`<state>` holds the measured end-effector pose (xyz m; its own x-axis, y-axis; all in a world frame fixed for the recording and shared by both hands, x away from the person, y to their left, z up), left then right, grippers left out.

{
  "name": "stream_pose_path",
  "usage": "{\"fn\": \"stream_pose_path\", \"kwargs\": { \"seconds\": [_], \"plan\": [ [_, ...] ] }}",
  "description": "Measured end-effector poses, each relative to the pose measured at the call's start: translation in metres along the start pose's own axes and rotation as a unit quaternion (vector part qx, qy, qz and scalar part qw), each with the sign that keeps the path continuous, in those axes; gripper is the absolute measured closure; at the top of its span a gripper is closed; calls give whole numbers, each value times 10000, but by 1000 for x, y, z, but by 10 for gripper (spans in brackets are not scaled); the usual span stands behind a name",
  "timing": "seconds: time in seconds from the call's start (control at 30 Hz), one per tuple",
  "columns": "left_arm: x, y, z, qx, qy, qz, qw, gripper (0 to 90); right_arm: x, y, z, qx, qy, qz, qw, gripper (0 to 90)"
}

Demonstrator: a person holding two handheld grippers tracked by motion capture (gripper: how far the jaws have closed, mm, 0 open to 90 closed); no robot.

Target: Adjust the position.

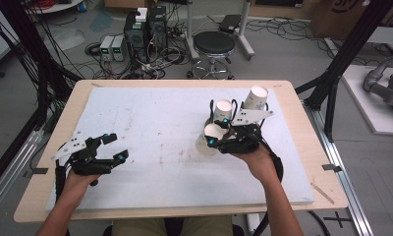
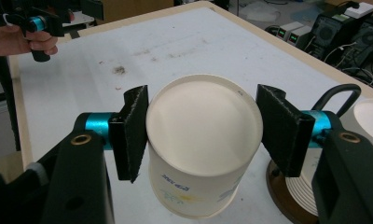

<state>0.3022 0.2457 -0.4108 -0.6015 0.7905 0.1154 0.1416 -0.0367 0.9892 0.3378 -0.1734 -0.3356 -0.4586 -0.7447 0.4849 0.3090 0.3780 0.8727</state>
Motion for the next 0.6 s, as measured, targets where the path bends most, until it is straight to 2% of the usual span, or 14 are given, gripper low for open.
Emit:
{"fn": "stream_pose_path", "kwargs": {
  "seconds": [0.23, 0.4, 0.6],
  "plan": [
    [-6, 2, -6, -37, -330, 15, 9994, 162, -9, 2, 6, 71, 153, 17, 9999, 385],
    [-14, 6, -16, -108, -699, -1, 9975, 163, -17, 7, 15, 186, 327, 34, 9993, 385],
    [-24, 14, -25, -227, -945, -3, 9953, 150, -29, 14, 25, 323, 512, 115, 9981, 384]
  ]
}}
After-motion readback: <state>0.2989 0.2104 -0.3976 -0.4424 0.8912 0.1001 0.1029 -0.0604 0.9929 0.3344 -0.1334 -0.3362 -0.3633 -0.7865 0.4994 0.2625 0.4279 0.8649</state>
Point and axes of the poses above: each handheld gripper's, and its own axes: x roughly backward along the jaws, y roughly out of its top, z roughly to its left, the point moved 2 cm from there along -x, roughly forward along the jaws, and after that the axes turned 4 degrees about -x, right-handed, at the moved point
